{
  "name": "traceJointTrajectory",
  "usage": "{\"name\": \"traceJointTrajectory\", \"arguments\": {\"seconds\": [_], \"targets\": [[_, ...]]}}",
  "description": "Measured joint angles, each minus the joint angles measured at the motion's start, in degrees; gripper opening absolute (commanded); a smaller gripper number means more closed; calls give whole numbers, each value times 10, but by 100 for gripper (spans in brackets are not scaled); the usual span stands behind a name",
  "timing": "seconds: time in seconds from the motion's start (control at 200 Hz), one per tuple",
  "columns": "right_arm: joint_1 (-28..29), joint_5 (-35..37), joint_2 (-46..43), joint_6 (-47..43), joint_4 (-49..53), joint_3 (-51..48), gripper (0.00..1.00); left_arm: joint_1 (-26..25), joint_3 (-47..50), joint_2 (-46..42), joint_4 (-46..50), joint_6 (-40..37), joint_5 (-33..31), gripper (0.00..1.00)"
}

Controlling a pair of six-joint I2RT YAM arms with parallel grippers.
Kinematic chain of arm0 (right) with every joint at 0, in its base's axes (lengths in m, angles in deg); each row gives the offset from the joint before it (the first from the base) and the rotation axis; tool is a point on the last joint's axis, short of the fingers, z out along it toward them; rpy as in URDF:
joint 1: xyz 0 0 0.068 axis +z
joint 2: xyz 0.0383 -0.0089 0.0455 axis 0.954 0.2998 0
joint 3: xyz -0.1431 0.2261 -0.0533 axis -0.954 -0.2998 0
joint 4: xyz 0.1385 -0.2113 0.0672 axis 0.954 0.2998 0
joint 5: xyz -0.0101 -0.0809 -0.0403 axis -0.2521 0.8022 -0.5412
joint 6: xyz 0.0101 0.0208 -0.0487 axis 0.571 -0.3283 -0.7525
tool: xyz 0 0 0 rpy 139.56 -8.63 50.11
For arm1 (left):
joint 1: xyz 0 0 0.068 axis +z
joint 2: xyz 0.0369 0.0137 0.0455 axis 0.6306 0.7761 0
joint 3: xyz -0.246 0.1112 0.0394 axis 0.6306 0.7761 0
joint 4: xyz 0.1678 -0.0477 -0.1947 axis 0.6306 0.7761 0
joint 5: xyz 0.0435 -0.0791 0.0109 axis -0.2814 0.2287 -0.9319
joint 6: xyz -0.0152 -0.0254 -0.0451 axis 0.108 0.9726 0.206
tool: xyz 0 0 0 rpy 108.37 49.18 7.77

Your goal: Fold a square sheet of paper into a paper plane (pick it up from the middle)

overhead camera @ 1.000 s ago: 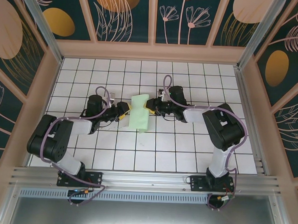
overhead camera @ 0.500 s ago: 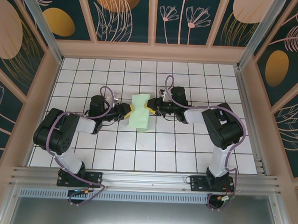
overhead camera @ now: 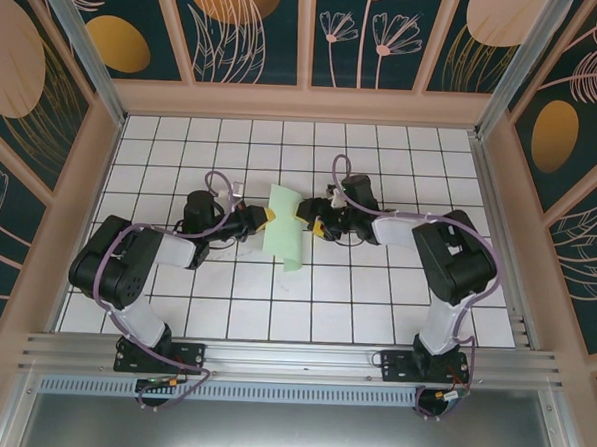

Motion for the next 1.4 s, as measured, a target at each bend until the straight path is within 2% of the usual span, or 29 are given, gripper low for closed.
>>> {"name": "traceJointTrajectory", "arguments": {"seconds": [0.11,0.285,0.51,0.776,1.061,1.401], "targets": [[-6,44,-52,-16,29,-3,84,-12,-1,0,-7,4,-9,0],[-30,99,-127,-29,47,-28,85,-38,-17,4,-10,11,-22,0],[-49,113,-137,-46,75,-55,84,-76,-43,35,1,12,-58,0],[-26,68,-85,-82,94,-41,70,-78,-43,54,66,-10,-115,1],[6,39,-8,-96,123,12,68,-78,-43,89,92,-20,-119,3],[11,42,34,-109,159,45,55,-78,-43,89,95,-29,-118,17]]}}
